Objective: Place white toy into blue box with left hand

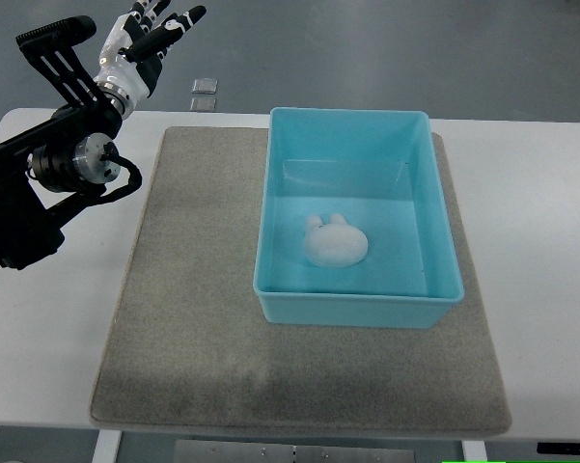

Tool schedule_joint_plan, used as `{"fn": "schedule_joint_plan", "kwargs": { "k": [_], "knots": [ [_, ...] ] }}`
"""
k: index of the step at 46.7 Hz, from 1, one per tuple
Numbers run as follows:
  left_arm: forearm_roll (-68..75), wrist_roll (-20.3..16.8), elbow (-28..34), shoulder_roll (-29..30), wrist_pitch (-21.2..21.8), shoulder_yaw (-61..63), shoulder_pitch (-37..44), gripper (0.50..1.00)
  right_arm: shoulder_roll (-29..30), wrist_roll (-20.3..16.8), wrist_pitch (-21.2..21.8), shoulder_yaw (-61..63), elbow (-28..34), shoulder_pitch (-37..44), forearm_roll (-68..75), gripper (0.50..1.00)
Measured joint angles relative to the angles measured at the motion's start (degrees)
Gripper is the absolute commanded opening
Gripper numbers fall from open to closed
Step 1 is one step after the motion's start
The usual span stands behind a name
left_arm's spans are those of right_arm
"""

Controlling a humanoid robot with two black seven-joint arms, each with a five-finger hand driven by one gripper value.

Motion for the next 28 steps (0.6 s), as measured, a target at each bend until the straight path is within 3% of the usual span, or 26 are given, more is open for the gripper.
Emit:
{"fn": "schedule_joint_plan", "kwargs": {
  "k": [3, 8, 12, 17, 28],
  "knots": [
    [-2.6, 1.7, 1.7, 0.1, -3.8, -0.2, 0.0, 0.996, 0.0, 0.0, 0.0, 0.0, 0.0, 0.0, 0.0, 0.936],
    [-6.5, 2.0, 6.0, 0.2, -13.9, -1.3, 0.3, 0.999, 0.0, 0.0, 0.0, 0.0, 0.0, 0.0, 0.0, 0.936],
    [-7.7, 2.0, 10.4, 0.1, -18.3, -1.4, 0.4, 0.999, 0.0, 0.0, 0.0, 0.0, 0.0, 0.0, 0.0, 0.936],
    [-7.8, 1.7, 14.5, -0.1, -20.6, -1.5, 0.5, 0.999, 0.0, 0.0, 0.0, 0.0, 0.0, 0.0, 0.0, 0.936],
    [-7.2, 0.5, 15.5, -0.1, -22.7, -0.8, 0.9, 0.996, 0.0, 0.0, 0.0, 0.0, 0.0, 0.0, 0.0, 0.936]
  ]
}}
